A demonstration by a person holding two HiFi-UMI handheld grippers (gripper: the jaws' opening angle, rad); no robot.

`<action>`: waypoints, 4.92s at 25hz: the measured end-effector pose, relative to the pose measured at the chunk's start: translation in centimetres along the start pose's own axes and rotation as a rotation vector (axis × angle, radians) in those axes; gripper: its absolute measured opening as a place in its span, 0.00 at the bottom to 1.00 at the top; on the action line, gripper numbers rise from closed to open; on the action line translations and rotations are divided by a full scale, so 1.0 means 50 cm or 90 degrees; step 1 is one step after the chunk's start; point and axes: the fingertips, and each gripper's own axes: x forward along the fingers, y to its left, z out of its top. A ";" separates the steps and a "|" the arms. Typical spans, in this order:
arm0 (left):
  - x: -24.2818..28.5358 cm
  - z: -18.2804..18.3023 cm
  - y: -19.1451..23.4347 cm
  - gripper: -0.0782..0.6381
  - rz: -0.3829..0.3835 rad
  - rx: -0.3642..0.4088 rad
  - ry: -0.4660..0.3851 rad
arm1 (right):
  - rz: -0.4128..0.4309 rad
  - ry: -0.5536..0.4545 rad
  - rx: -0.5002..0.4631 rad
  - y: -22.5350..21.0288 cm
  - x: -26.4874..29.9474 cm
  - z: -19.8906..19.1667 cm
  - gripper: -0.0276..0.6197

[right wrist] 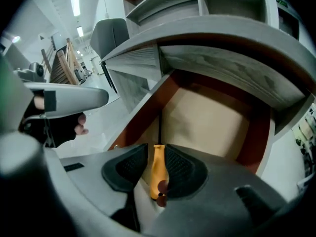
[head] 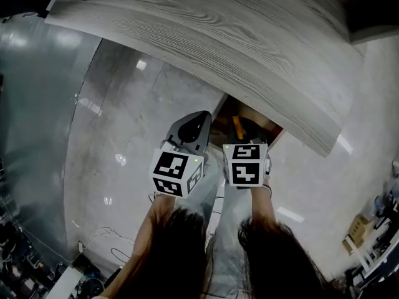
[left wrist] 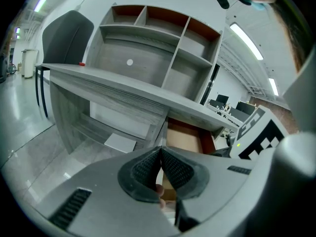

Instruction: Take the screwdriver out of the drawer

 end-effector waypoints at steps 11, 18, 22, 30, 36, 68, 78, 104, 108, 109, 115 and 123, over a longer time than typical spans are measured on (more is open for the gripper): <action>0.011 -0.021 0.010 0.13 -0.002 0.004 0.011 | -0.038 0.042 -0.003 -0.013 0.036 -0.027 0.23; 0.014 -0.029 0.014 0.13 0.003 -0.001 0.017 | -0.065 0.063 -0.025 -0.014 0.049 -0.035 0.23; 0.019 -0.032 0.019 0.13 0.003 -0.004 0.021 | -0.084 0.078 -0.030 -0.019 0.056 -0.035 0.21; 0.025 -0.030 0.020 0.13 0.006 -0.009 0.022 | -0.080 0.079 -0.019 -0.022 0.052 -0.034 0.19; 0.020 -0.028 0.019 0.13 0.014 -0.012 0.020 | -0.064 0.082 -0.004 -0.017 0.044 -0.033 0.18; -0.061 -0.013 -0.088 0.13 0.093 -0.016 -0.018 | 0.012 0.041 -0.036 -0.022 -0.100 -0.010 0.17; -0.088 -0.011 -0.105 0.13 0.120 -0.027 -0.029 | 0.033 0.031 -0.065 -0.009 -0.136 0.004 0.17; -0.184 0.013 -0.219 0.13 0.209 -0.076 -0.073 | 0.089 -0.003 -0.130 -0.016 -0.285 0.005 0.17; -0.202 0.037 -0.230 0.13 0.218 -0.079 -0.084 | 0.095 -0.014 -0.139 -0.013 -0.310 0.024 0.17; -0.206 0.042 -0.231 0.13 0.219 -0.079 -0.085 | 0.096 -0.016 -0.141 -0.013 -0.315 0.029 0.17; -0.233 0.066 -0.256 0.13 0.221 -0.083 -0.089 | 0.108 -0.032 -0.148 -0.005 -0.363 0.042 0.17; -0.263 0.102 -0.301 0.13 0.208 -0.070 -0.100 | 0.117 -0.070 -0.177 0.004 -0.419 0.077 0.17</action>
